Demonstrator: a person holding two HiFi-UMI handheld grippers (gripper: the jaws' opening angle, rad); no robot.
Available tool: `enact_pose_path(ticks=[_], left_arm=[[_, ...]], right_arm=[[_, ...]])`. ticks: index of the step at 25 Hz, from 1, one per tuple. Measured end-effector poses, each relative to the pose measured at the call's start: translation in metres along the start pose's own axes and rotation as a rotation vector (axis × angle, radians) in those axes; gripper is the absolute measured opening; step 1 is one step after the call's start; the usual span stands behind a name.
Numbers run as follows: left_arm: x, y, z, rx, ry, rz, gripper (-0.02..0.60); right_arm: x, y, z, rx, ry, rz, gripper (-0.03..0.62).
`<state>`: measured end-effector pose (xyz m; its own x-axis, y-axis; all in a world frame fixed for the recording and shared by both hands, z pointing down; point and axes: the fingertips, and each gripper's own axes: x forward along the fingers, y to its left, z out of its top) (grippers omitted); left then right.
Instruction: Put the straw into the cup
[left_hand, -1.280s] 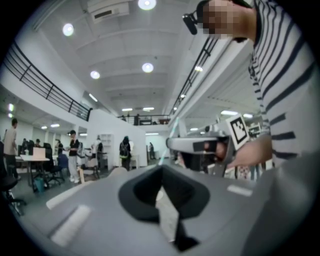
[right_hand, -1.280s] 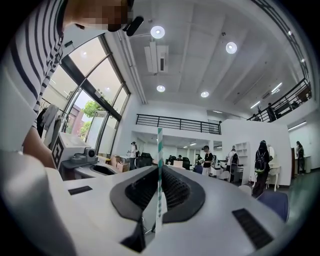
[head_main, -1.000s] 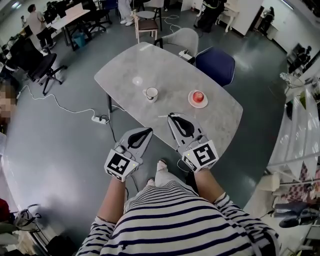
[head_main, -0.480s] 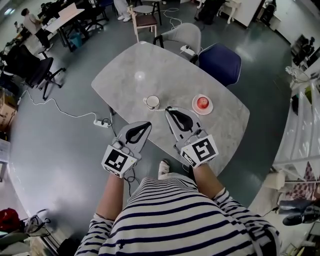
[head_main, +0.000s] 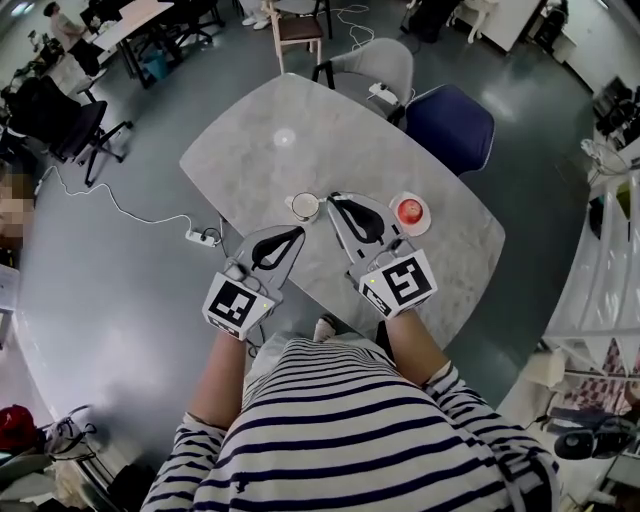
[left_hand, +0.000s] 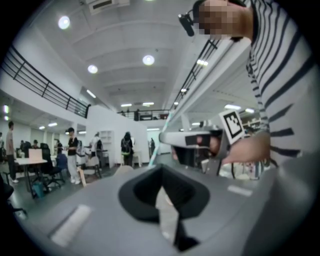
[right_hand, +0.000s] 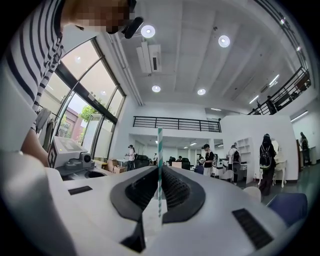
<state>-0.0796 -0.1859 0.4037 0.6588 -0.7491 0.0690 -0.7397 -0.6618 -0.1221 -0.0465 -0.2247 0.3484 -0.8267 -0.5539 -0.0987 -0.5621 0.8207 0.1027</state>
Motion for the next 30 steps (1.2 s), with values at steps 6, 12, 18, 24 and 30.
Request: enact_pose_path(ticks=[6, 12, 18, 24, 30], left_arm=[[0.009, 0.024, -0.009, -0.012, -0.002, 0.019, 0.008], [0.02, 0.05, -0.019, -0.038, -0.016, 0.009, 0.008], [0.027, 0.082, -0.027, -0.056, -0.018, -0.025, 0.008], [0.033, 0.113, -0.036, -0.072, -0.006, -0.069, 0.008], [0.039, 0.137, -0.043, -0.083, -0.006, -0.106, 0.008]], right_arm=[[0.018, -0.01, -0.014, -0.002, 0.029, 0.012, 0.025], [0.035, -0.022, -0.041, 0.019, 0.084, -0.011, 0.025], [0.068, -0.029, -0.07, 0.014, 0.165, -0.03, 0.025], [0.098, -0.036, -0.104, 0.035, 0.247, -0.056, 0.024], [0.115, -0.043, -0.133, 0.055, 0.314, -0.092, 0.023]])
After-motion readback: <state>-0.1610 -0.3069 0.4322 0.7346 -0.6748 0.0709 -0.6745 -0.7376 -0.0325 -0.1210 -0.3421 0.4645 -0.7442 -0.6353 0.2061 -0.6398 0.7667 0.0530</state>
